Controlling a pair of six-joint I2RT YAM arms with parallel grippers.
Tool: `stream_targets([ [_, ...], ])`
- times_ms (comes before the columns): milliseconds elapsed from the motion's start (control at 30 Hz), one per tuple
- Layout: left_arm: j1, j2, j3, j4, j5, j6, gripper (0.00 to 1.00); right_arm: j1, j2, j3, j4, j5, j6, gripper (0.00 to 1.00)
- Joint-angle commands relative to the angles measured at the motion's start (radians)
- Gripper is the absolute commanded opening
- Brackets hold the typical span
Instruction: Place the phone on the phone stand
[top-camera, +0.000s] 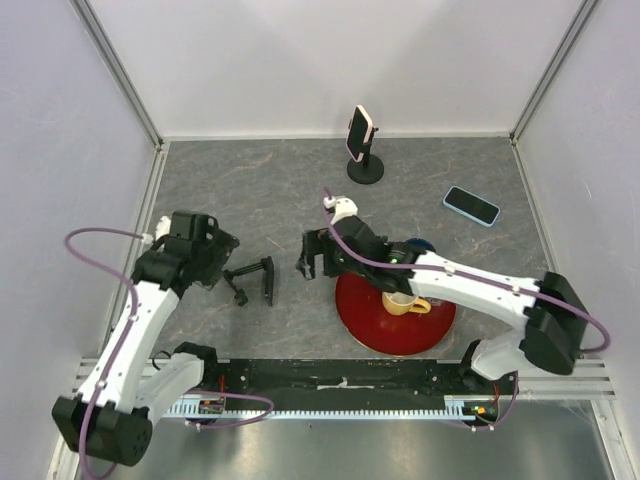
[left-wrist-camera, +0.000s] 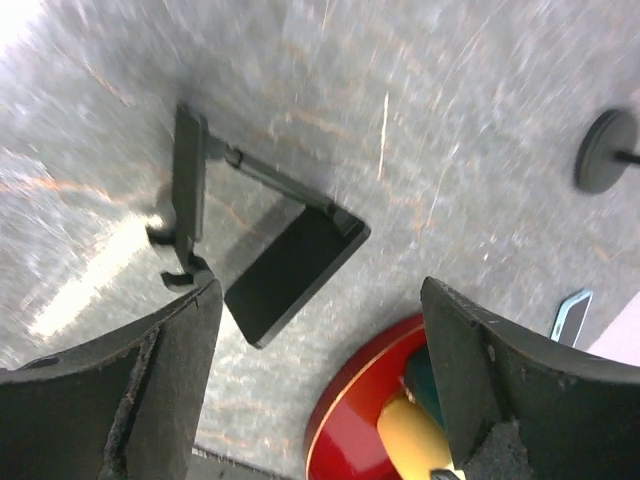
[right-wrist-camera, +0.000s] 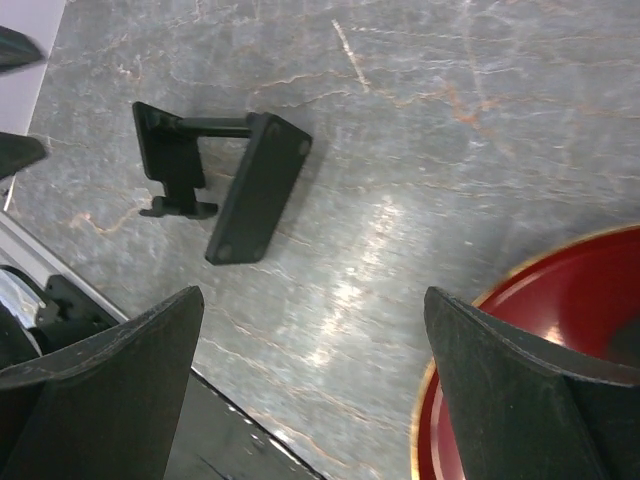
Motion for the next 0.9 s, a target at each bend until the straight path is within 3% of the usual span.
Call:
stream_targets([
  [0,0.006,-0.129,0.088,-0.084,-0.320,0.081,0.86,0.055,0.128,0.120,0.047,0.058,0.154,0.98],
  [233,0.004,-0.216,0.089,-0.084,-0.413,0.174,0.85,0.139,0.348,0.275,0.036,0.136,0.271,0.98],
  [433,0.004,-0.280,0.032,-0.029,-0.389,0.250,0.84,0.168,0.507,0.381,-0.010,0.183,0.306,0.84],
  [667,-0.031,-0.317,-0.028,0.034,-0.313,0.262,0.81,0.193,0.637,0.490,-0.050,0.227,0.330,0.77],
  [867,-0.055,-0.345,-0.071,0.037,-0.283,0.257,0.81,0.193,0.682,0.497,-0.054,0.286,0.369,0.61],
])
